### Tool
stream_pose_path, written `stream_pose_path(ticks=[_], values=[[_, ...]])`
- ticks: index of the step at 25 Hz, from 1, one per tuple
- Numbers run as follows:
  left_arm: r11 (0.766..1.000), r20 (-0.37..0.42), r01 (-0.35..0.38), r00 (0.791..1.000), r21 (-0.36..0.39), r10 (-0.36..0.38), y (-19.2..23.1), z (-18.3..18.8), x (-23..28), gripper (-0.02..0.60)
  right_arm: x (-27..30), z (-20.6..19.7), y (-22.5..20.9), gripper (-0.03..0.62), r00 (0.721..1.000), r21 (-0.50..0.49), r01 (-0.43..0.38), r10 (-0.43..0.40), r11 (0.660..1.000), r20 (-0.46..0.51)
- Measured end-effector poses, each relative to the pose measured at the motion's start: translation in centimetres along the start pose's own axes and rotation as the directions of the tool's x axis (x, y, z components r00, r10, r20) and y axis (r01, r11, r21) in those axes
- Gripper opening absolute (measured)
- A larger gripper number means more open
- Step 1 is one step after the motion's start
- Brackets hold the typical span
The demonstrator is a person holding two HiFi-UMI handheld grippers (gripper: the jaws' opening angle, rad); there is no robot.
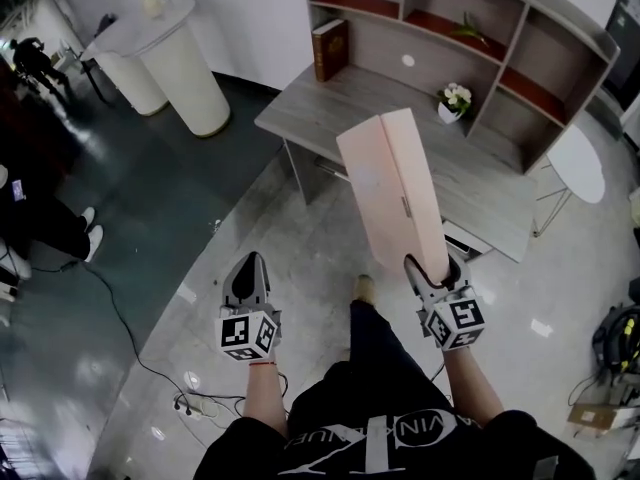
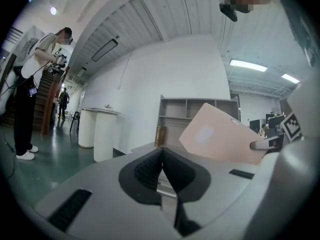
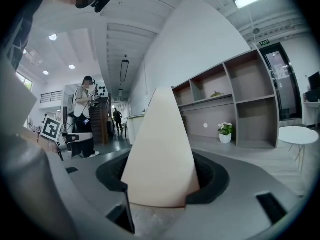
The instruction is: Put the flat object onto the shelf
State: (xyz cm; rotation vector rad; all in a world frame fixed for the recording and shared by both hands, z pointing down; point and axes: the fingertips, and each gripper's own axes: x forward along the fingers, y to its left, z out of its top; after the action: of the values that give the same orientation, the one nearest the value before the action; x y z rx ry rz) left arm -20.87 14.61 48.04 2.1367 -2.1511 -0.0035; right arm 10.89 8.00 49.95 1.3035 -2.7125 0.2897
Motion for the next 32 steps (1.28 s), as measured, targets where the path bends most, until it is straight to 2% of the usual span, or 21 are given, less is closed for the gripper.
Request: stream_pose_path(ticks=[9, 21, 27, 32], values=[[1.0, 0.027, -0.021, 0.999, 0.018, 0.021, 2.6, 2.9, 8.1, 0.003, 8.6, 2.7, -2.1, 0.29, 0.999, 0.009, -0.053, 0.053, 0.999, 0.012], [1.0, -0.013, 0.01, 1.0, 0.0, -0.01, 1.9, 2.6, 19.9, 0.003, 17.6, 4.2, -8.0, 0.291, 0.997, 0.073, -0.071, 0.073, 0.995, -0.024], [1.0, -0.026, -0.009, 1.0, 0.003, 0.009, 3.0, 2.8, 23.9, 0.003, 21.9, 4.9, -10.1, 0.291, 0.995, 0.253, -0.096, 0.102, 0.963, -0.009], [1.0, -0.026, -0.012, 1.0, 0.003, 0.012, 3.1, 2.9, 27.0, 0.003, 24.9, 5.1, -10.9, 0.293, 0.989, 0.346, -0.13, 0.145, 0.929, -0.017]])
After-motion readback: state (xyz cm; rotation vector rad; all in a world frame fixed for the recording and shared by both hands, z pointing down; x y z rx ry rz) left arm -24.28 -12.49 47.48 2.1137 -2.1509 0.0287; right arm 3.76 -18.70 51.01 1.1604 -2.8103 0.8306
